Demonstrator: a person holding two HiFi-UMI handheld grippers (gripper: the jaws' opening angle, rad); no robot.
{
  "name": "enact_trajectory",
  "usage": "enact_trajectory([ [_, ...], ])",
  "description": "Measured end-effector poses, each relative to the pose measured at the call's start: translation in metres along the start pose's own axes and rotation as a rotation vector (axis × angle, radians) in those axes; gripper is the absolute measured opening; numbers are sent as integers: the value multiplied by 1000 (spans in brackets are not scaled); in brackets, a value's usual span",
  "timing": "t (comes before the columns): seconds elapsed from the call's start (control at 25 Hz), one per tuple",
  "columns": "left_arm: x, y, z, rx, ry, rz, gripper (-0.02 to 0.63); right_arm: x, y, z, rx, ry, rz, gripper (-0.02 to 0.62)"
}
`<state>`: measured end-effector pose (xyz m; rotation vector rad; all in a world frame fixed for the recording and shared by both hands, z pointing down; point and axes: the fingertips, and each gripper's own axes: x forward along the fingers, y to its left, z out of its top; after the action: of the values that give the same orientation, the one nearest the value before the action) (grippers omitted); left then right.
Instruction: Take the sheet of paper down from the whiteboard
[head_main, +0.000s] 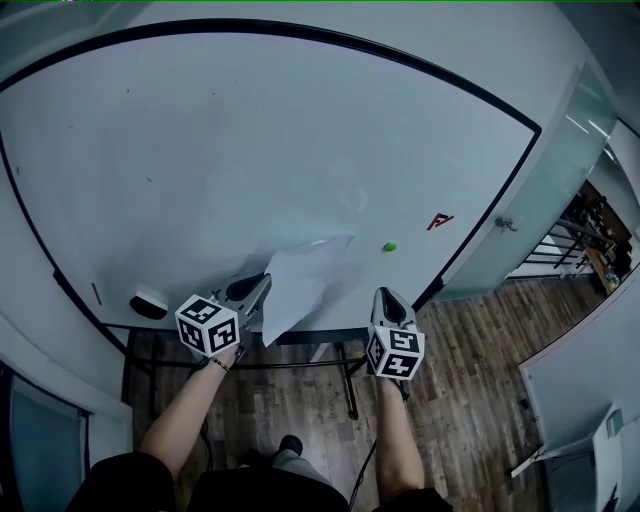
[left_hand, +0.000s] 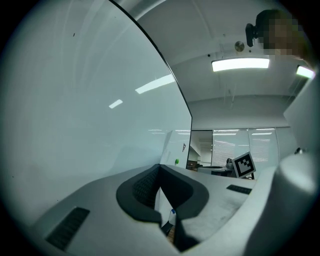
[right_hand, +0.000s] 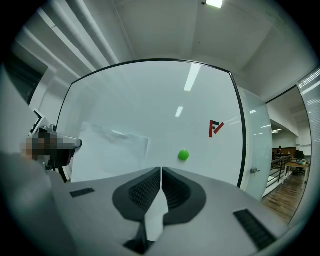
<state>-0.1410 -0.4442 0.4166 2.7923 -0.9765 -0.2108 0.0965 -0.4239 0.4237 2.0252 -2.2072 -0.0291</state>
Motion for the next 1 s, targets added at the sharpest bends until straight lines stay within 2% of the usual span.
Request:
enact_trajectory([
  [0.4,-19,-25,-20,-8,51,-83,20,-12,11,-15,13,19,26,25],
  [0.72,-21,-43,-28,19,87,-72,20,-5,5,-16,12,16,73,25],
  [1.0,-14,-57,-34,34,96,-25,20,-2,-8,-16,15,10,127,25],
])
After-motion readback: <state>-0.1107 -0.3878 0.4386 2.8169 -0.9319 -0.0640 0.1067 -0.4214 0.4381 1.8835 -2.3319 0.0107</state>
